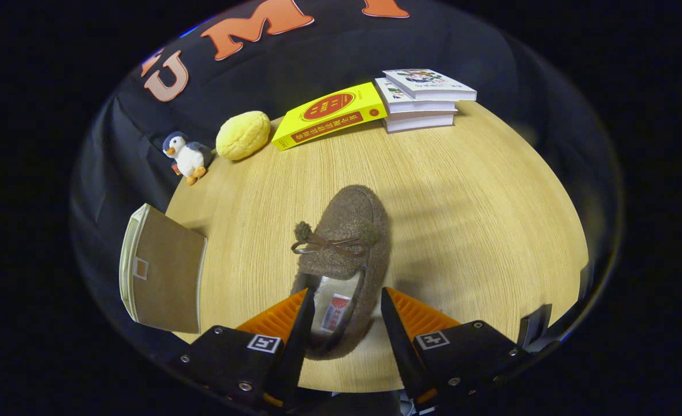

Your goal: Open the storage box then place both shoes into the box .Put the left shoe in first, then the right shoe, with the right side of both shoes facing outward in a uniform manner.

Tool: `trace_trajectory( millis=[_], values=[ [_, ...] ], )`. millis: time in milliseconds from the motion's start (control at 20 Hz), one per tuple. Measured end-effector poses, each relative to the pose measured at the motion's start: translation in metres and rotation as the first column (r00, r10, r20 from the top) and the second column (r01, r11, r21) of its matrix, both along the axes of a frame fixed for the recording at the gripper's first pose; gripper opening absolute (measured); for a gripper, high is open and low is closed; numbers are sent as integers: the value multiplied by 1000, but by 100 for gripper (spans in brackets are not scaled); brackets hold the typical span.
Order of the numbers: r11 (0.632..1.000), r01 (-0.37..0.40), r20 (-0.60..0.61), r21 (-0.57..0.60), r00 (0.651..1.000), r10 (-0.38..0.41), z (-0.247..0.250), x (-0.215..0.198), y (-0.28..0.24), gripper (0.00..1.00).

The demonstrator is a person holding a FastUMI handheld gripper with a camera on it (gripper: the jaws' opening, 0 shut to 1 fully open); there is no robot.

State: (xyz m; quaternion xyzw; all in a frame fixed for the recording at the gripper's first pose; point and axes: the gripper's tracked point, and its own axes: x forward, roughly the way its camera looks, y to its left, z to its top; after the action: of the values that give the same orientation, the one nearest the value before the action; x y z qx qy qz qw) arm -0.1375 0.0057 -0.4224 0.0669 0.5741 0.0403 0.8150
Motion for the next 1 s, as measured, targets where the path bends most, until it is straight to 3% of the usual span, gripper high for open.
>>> trace_trajectory(
  millis=[250,450,600,650,750,1000],
  values=[
    [998,-36,35,-54,999,38,-28,11,-10,46],
    [994,-43,64,-105,997,50,-38,20,-11,35],
    [991,0,61,-133,998,8,-38,21,-17,24],
    [993,24,54,-119,998,-18,-37,21,-16,15],
    [994,64,26,-86,998,-62,-31,18,-10,8],
    [993,79,64,-89,995,-73,6,27,11,7]
  ],
)
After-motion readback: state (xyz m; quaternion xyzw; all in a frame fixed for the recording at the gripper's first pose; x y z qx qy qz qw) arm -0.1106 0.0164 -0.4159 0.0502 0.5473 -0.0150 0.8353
